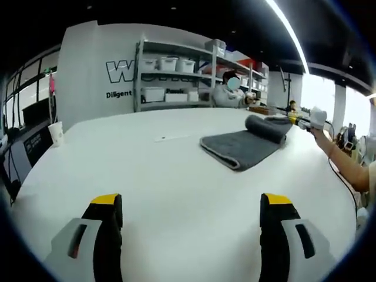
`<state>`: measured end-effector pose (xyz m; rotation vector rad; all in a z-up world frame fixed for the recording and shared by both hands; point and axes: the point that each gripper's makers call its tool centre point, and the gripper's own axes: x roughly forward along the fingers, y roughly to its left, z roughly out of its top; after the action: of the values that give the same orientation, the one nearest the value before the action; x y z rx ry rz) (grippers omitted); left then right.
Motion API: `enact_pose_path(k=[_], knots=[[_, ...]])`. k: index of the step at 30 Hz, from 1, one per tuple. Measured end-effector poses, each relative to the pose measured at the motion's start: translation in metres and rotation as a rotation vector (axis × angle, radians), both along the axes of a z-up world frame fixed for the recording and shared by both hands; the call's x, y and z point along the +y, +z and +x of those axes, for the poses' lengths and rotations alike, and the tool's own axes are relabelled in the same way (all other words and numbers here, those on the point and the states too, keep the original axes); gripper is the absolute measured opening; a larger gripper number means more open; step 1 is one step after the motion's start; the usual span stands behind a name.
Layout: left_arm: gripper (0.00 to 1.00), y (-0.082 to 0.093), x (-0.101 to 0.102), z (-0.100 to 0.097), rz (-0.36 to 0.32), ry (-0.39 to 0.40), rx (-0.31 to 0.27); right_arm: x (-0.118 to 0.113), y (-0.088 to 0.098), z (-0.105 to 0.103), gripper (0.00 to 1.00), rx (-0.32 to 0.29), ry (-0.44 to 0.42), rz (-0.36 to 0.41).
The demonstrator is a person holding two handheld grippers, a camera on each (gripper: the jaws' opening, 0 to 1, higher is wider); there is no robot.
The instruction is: Open the folded towel by lifting each exposed corner and separating the folded layers until the towel lies flat within the target outline without major curled edges
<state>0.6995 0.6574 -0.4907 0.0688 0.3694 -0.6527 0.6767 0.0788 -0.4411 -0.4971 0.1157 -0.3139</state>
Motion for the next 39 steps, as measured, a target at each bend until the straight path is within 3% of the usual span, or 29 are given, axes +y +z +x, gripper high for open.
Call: enact_pose_path(k=[17, 29, 39], knots=[[0.95, 0.002, 0.0, 0.002, 0.007, 0.0, -0.009, -0.019, -0.052, 0.0, 0.0, 0.172, -0.034, 0.059], [0.95, -0.001, -0.002, -0.001, 0.014, -0.004, -0.002, -0.027, -0.058, -0.008, 0.02, 0.206, -0.097, 0.07], [0.95, -0.003, -0.004, -0.003, 0.023, -0.008, -0.001, -0.036, -0.044, -0.019, 0.32, 0.138, -0.156, 0.132]])
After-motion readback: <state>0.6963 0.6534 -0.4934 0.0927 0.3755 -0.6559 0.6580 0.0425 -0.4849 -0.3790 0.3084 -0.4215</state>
